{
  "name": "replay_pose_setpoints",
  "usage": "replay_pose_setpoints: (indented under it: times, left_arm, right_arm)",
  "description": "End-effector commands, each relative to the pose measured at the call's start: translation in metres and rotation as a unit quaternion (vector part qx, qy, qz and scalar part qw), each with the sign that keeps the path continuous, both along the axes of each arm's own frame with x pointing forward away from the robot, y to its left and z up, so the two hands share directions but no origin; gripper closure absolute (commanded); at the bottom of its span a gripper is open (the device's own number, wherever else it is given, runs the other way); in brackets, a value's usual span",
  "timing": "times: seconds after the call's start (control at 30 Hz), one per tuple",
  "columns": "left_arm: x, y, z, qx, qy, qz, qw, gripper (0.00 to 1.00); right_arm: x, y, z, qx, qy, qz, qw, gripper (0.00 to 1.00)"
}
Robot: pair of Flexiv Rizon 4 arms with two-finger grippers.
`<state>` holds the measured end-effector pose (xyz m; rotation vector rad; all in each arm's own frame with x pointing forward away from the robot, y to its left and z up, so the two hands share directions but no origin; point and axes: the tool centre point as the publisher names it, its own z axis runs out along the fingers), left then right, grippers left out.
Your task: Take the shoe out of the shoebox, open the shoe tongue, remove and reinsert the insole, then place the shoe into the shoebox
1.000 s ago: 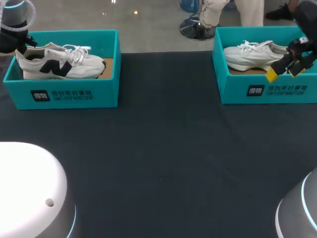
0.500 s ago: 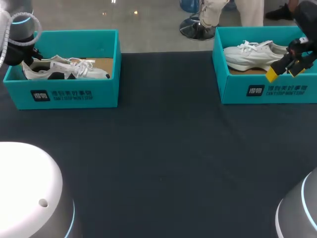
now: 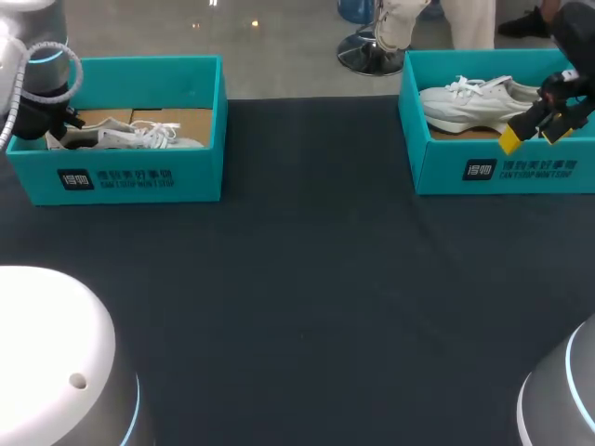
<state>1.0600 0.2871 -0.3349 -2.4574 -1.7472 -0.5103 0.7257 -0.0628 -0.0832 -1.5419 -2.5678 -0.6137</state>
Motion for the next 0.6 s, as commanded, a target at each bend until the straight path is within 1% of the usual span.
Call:
replay_pose_setpoints:
  times: [0.03, 0.3, 0.6]
  left_arm:
    - [0.0009, 0.0016, -0.0048, 0.003, 0.004, 0.005, 1.0, 1.0]
    - [0.002, 0.0042, -0.0107, 0.005, 0.013, 0.008, 1.0, 1.0]
    - [0.0104, 0.0084, -0.0145, 0.009, 0.011, -0.002, 1.0, 1.0]
  right_arm:
    - [0.0028, 0.0008, 0.0004, -0.001, 0.003, 0.0, 1.0, 0.0]
    - [0.0028, 0.0008, 0.0004, -0.001, 0.003, 0.0, 1.0, 0.0]
    - [0.0028, 0.0008, 0.0004, -0.001, 0.003, 0.0, 1.0, 0.0]
